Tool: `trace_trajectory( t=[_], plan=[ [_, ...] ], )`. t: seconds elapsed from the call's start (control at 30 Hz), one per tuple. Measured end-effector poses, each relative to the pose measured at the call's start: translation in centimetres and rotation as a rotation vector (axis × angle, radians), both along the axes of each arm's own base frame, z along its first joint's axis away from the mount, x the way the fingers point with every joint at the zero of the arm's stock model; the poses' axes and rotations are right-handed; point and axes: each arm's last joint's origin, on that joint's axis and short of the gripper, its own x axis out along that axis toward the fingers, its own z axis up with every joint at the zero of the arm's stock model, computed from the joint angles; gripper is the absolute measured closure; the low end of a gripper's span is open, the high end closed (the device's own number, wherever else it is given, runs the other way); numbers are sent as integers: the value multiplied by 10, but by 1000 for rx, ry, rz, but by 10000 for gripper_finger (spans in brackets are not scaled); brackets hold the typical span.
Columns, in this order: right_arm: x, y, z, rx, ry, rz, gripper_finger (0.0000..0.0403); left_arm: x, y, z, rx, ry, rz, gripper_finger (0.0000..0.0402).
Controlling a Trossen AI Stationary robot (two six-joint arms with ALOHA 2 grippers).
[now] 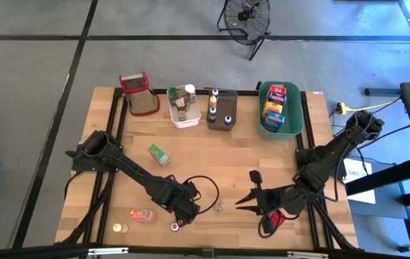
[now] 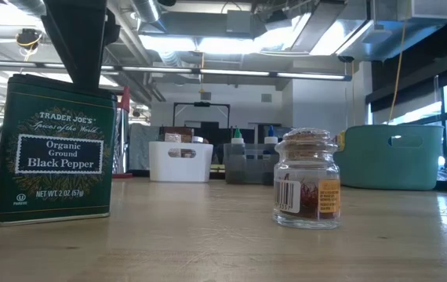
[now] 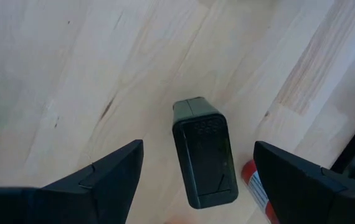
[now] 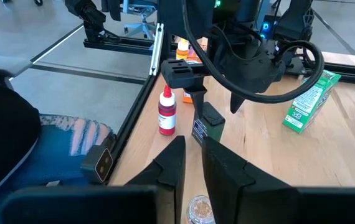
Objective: Pick & Place Kitchen Items
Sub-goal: Put the green seasoning bottle into the white bin
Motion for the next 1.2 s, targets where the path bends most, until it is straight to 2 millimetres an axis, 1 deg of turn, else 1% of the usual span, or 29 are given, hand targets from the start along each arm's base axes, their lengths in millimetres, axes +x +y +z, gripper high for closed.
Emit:
trace_trajectory(
  t=[0.23,0.4,0.53,0.7,0.87,1.2],
  plan=[
    [0,0,0,6,5,10,345,0,0,0,-6,3,5,103],
    [0,1,0,5,6,11,345,-5,2,-12,-11,54,19,103],
    [0,1,0,5,5,11,345,-3,6,-18,-8,49,31,103],
    [0,1,0,5,5,11,345,-3,6,-18,-5,44,31,103],
    [0,1,0,6,6,13,345,-3,6,-18,46,19,7,103],
    [0,1,0,6,6,13,345,-3,6,-17,55,18,-20,103]
  ],
)
